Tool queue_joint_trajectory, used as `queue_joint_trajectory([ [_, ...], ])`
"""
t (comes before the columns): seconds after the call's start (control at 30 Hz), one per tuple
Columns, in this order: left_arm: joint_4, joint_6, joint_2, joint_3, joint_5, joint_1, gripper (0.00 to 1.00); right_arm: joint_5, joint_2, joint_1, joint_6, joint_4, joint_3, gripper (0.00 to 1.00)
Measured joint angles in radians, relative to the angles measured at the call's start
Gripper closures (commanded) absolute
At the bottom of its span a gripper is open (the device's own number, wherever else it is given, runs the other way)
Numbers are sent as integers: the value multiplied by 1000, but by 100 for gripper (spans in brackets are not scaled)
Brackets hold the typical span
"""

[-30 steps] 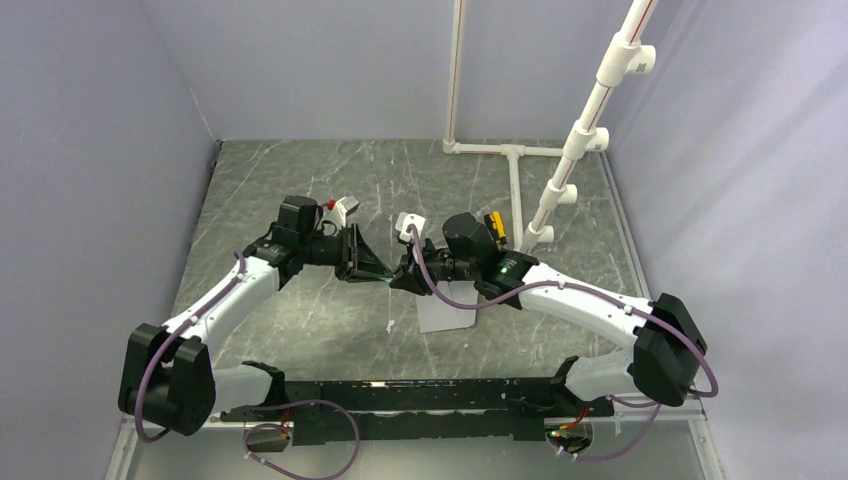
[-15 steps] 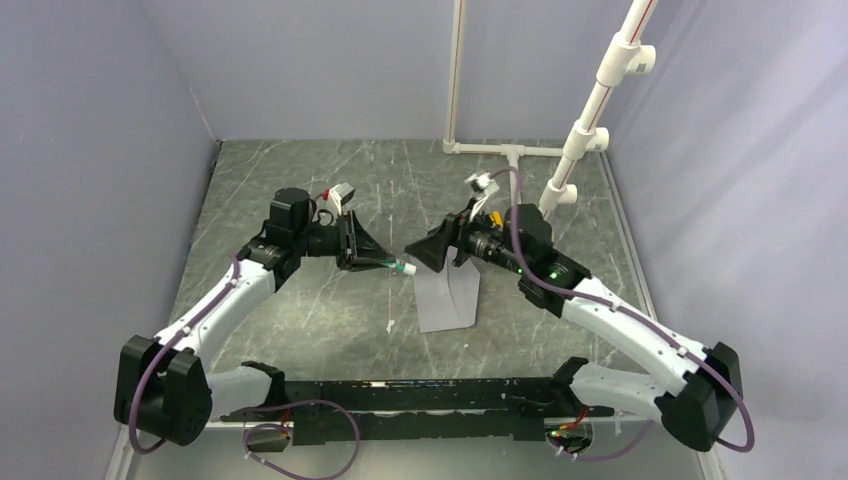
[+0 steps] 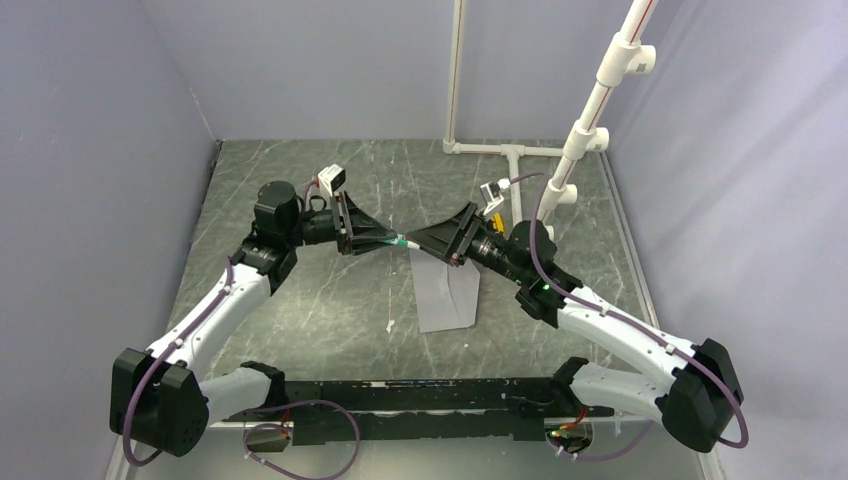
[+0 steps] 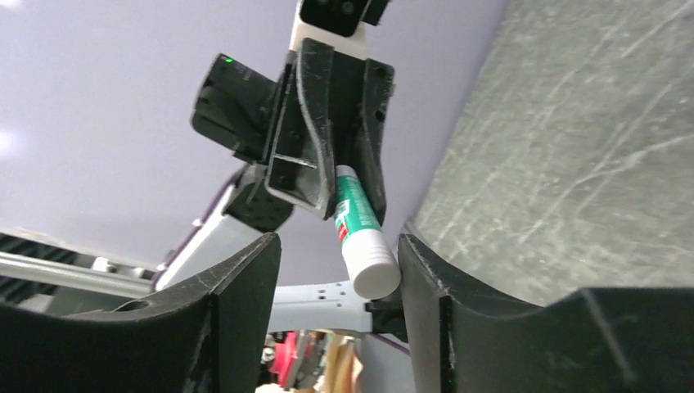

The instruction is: Place the letter into the envelope and seal it

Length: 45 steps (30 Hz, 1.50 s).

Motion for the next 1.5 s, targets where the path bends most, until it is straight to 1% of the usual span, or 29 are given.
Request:
queue_joint_trajectory([
  [0.07,41,-47,0,-5,-1,0,97,0,-11,0,39,54,-22,50],
  [0.13,75,-79,0,-12,-2,0,98,1,-18,-1,68,91,-42,50],
  [0.23,108,-122,0,-24,-3,0,98,-8,-16,-4,91,104,-45,48],
  [0.33,129,-141,0,-27,-4,0,98,-20,-12,-3,103,118,-45,53],
  [0.43,133,-154,-2,-27,-4,0,98,-27,-9,-4,107,126,-45,64],
  [0.57,132,-156,-13,-27,-2,0,98,-32,1,-5,109,121,-45,88],
  [0.6,131,-157,-13,-27,-1,1,96,-33,2,-5,113,121,-45,93],
  [0.63,129,-156,-13,-26,0,2,88,-33,2,-5,112,120,-45,98],
  [0.7,122,-155,-13,-22,-1,4,65,-35,4,-6,113,119,-45,100],
  [0.73,119,-155,-13,-21,0,5,58,-36,5,-6,113,119,-45,100],
  [0.8,111,-145,-12,-21,-2,5,51,-39,9,-5,112,123,-45,100],
  [0.87,98,-130,-10,-21,-1,4,49,-42,14,-3,112,134,-45,100],
  [0.97,93,-123,-6,-21,4,4,52,-52,27,-3,111,140,-42,100],
  [1.1,94,-121,-1,-21,10,4,75,-59,37,-3,104,142,-42,100],
  [1.17,99,-121,2,-21,15,4,82,-59,37,-3,96,137,-41,100],
  [1.2,102,-122,3,-21,16,4,82,-60,37,-3,93,134,-41,100],
  [1.23,108,-121,3,-21,18,5,86,-60,37,-3,91,134,-41,100],
  [1.27,111,-122,4,-21,19,5,95,-60,37,-3,87,135,-41,100],
  [1.3,112,-122,4,-21,20,5,97,-60,37,-3,82,135,-40,100],
  [1.5,122,-116,3,-21,20,5,98,-68,36,-3,16,135,-30,100],
])
